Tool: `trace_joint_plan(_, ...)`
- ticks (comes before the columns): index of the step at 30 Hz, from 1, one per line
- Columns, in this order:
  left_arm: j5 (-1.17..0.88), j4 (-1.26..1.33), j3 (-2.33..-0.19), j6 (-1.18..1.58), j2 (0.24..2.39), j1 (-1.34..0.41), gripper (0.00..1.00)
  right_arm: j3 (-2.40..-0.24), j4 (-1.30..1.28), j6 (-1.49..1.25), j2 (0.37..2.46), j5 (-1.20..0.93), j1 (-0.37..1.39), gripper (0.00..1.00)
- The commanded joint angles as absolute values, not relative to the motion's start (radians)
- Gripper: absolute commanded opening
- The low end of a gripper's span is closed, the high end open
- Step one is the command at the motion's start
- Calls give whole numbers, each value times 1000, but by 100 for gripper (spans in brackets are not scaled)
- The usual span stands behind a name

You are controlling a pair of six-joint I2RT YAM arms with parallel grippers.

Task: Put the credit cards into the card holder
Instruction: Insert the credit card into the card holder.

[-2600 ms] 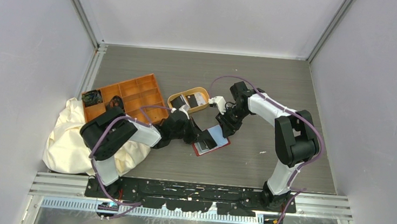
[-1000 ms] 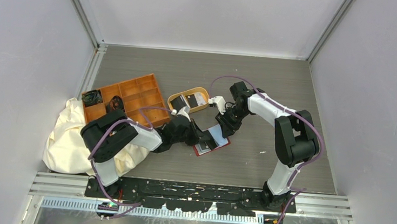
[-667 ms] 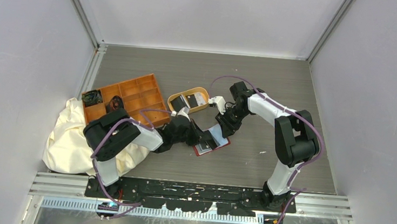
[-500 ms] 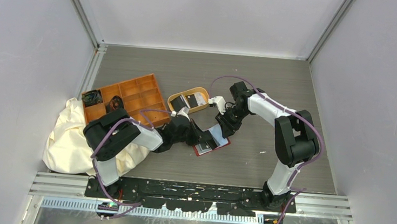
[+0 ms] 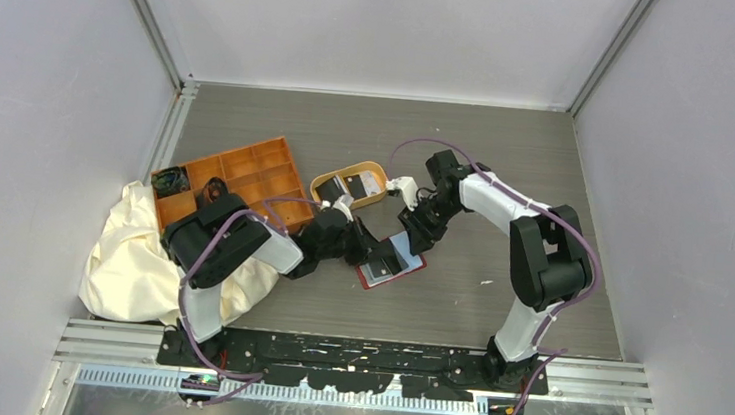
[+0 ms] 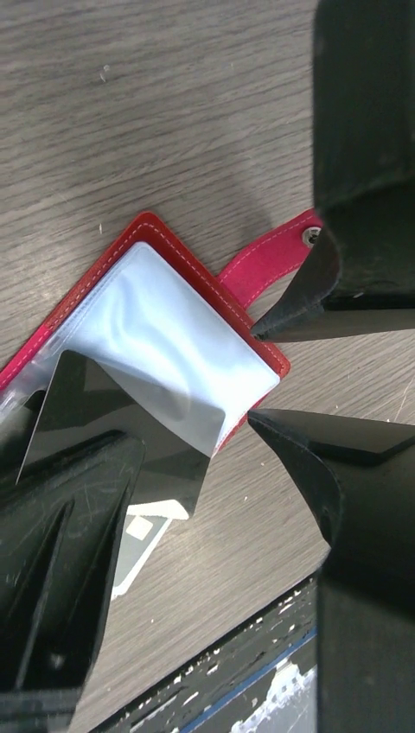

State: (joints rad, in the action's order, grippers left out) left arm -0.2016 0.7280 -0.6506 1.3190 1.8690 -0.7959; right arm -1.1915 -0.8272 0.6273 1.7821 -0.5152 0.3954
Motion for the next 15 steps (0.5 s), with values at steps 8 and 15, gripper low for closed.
trace_joint_plan(8, -234, 730, -632, 1264, 1924, -776, 16, -1064, -679, 728, 1521, -702, 498, 38)
trace_joint_plan(15, -239, 719, -636, 1266, 1929, -773, 19, -945, -510, 779, 1450, -601, 643, 8)
